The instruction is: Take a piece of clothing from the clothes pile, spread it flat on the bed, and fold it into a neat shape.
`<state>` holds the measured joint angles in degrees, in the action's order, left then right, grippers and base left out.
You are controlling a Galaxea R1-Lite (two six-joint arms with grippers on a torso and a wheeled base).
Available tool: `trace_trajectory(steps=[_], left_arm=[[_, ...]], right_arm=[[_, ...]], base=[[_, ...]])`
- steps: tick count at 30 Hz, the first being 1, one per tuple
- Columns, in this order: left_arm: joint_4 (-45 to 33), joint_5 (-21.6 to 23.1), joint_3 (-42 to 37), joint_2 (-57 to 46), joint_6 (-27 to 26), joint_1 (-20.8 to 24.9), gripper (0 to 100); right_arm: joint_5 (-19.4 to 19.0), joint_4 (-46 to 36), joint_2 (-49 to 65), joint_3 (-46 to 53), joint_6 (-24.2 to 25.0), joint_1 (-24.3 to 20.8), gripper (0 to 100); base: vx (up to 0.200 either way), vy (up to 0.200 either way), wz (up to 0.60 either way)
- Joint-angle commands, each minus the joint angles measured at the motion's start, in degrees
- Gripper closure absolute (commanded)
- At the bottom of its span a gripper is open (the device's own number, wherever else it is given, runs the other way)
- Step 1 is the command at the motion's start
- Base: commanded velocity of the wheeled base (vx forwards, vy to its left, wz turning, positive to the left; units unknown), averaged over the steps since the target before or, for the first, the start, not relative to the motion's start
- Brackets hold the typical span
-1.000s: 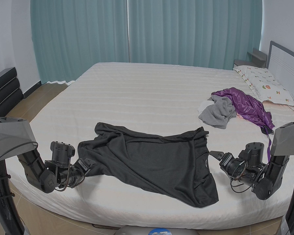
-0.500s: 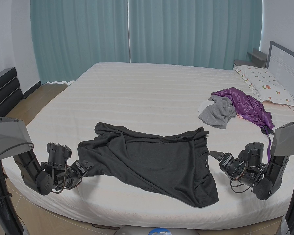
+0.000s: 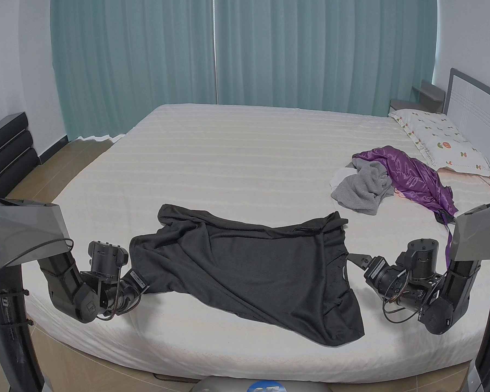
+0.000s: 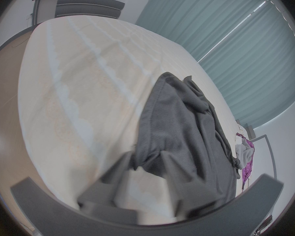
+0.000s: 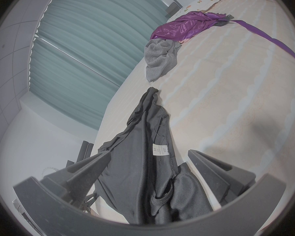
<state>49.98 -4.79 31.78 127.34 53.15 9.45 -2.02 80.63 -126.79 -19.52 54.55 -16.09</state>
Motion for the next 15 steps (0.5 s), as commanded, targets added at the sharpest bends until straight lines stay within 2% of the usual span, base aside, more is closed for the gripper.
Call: trace_trajectory(steps=[1,8,10,15], left_arm=[[0.4,-0.6,-2.9,-1.5,-0.2,-0.8,100],[0.5,-0.6,-7.1,-7.5,-1.6,-2.0,100],[0.5,-0.4,-10.2,-10.1,-4.5,-2.4,100],[0.1,-0.4,-13.2,-13.1,-6.1,-3.0,100]], right_arm=[[0.0,0.1,-0.4,0.0,-0.1,0.0,0],[0.0,0.0,-0.5,0.7,-0.2,0.0,0],[-0.2,0.0,-1.7,0.8,-0.3,-0.1,0],[-0.3,-0.2,-3.6,2.2,-1.1,-1.4,0]], base=[[0.0,0.0,0.0],[0.0,0.0,0.0],[0.0,0.0,0.0],[0.0,0.0,0.0]])
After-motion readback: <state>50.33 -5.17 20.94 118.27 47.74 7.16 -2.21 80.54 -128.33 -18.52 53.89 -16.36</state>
